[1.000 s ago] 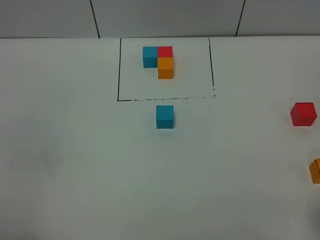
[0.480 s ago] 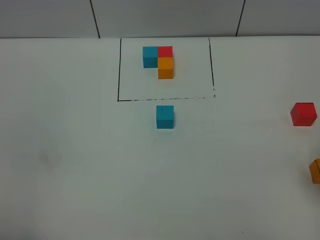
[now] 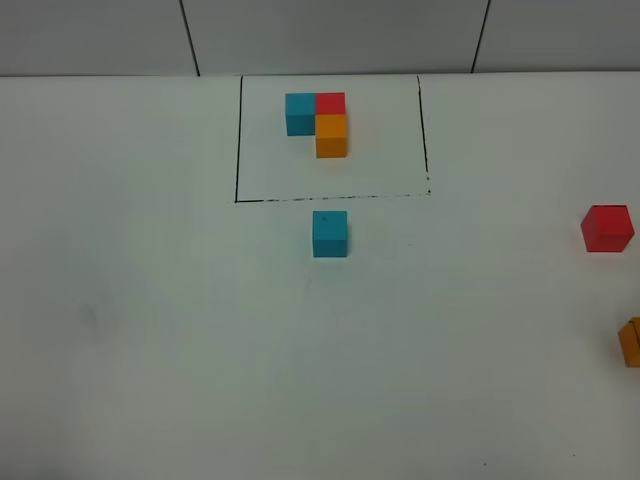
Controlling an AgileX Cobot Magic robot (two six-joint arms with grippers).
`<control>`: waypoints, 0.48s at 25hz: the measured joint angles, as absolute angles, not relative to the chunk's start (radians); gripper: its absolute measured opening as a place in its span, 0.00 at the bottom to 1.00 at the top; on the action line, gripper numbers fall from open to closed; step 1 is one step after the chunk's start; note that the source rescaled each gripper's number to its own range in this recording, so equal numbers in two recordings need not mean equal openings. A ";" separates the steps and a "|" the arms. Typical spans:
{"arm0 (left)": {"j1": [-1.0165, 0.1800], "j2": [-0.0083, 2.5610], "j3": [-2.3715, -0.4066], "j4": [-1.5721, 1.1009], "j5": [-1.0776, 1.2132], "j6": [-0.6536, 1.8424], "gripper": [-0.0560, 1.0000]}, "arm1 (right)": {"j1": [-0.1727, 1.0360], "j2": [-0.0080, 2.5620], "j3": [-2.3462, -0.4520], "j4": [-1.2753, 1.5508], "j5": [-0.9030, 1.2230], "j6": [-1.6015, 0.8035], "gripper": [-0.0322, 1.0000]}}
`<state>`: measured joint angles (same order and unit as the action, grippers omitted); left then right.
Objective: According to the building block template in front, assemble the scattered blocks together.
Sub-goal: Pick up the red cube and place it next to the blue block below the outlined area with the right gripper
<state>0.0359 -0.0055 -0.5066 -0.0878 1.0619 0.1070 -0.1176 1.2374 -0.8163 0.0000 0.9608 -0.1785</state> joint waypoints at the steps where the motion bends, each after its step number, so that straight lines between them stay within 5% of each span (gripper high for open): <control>1: 0.036 -0.006 -0.507 -0.088 1.062 0.107 0.53 | -0.118 1.237 -0.816 0.007 0.961 -0.179 1.00; 12: 0.036 -0.006 -0.507 -0.088 1.062 0.107 0.53 | -0.119 1.292 -0.816 0.016 0.921 -0.181 1.00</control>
